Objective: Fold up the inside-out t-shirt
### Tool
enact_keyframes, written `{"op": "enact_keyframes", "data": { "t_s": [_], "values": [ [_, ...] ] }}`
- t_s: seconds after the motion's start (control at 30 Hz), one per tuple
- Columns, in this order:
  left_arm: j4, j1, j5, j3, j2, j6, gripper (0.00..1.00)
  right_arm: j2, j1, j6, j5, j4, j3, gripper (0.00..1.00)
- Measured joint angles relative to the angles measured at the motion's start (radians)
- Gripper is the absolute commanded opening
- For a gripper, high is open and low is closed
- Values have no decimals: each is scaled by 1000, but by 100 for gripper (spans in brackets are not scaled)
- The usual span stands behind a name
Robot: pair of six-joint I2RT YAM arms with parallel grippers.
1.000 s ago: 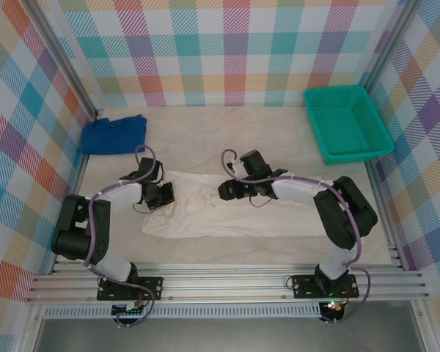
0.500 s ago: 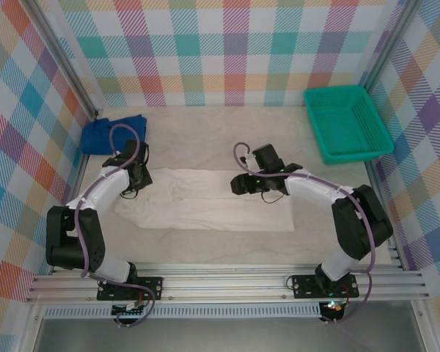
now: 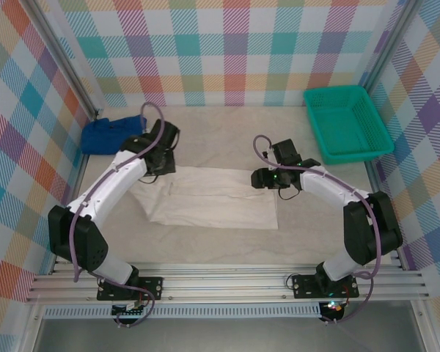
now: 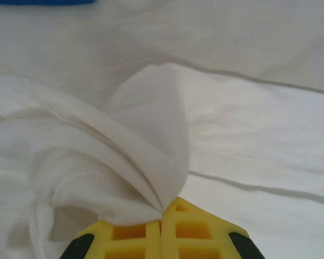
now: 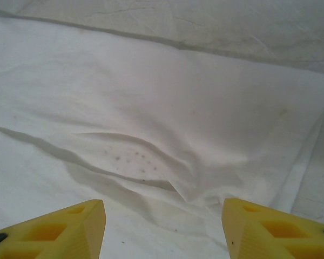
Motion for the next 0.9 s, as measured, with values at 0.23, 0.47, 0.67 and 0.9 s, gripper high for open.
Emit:
{"op": "enact_keyframes", "data": {
  "t_s": [0.23, 0.47, 0.67, 0.9],
  "values": [
    [-25, -188, 101, 146, 139, -57, 0, 0, -50, 26, -4, -32, -48, 59],
    [-20, -290, 186, 257, 294, -76, 0, 41, -107, 43, -54, -24, -61, 58],
    [-10, -318, 240, 300, 340, -79, 0, 135, -114, 68, -116, 9, -80, 56],
    [1, -318, 244, 338, 381, -85, 0, 148, -114, 81, -167, 40, -80, 56]
  ]
}}
